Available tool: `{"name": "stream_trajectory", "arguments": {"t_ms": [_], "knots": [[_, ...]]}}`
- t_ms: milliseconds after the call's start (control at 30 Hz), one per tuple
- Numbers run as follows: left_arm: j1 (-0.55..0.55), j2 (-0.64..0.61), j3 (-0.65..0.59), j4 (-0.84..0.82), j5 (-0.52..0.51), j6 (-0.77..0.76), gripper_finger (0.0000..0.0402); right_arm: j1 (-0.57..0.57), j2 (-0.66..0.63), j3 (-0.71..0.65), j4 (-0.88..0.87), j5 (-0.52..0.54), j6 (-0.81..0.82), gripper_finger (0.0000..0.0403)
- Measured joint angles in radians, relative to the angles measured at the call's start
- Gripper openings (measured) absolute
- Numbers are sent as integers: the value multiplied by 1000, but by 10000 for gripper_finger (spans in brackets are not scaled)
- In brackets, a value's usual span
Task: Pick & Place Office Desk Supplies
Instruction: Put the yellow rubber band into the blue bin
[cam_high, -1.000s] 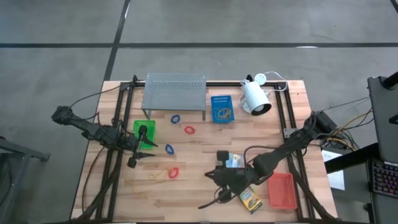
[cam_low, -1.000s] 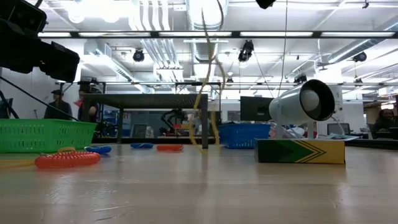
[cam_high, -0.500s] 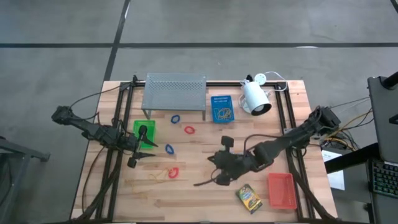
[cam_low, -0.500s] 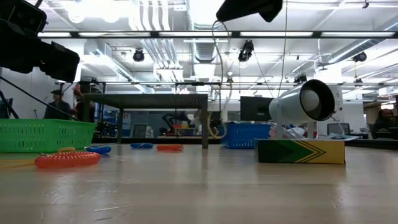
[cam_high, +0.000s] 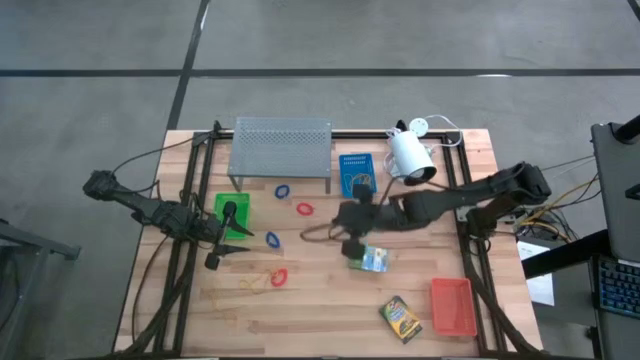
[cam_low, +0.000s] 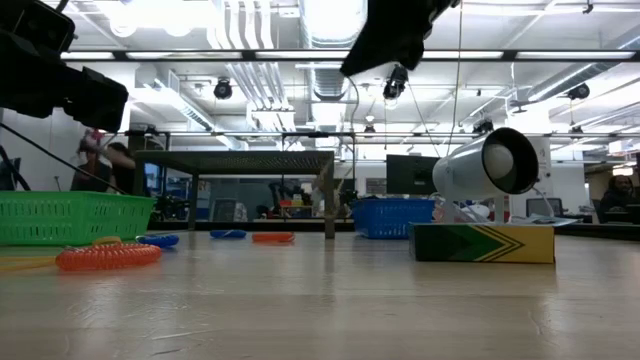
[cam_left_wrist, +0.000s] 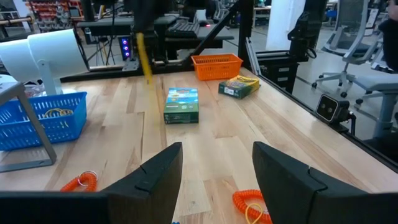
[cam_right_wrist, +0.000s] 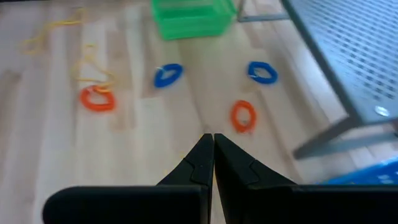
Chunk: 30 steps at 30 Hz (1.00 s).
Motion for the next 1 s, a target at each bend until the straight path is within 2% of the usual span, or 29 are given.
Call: {"name": "stream_trajectory", "arguments": {"t_ms": [300,800,1000], "knots": [[0,0,0,0,0,0,200,-170,-38,-3,-68,-145,-53,8],[0,0,0,0,0,0,201,-429,-132,-4,-163,-259,-141,8],[0,0,0,0,0,0,201,-540,-160,-4,-163,-362,-198,8]]}}
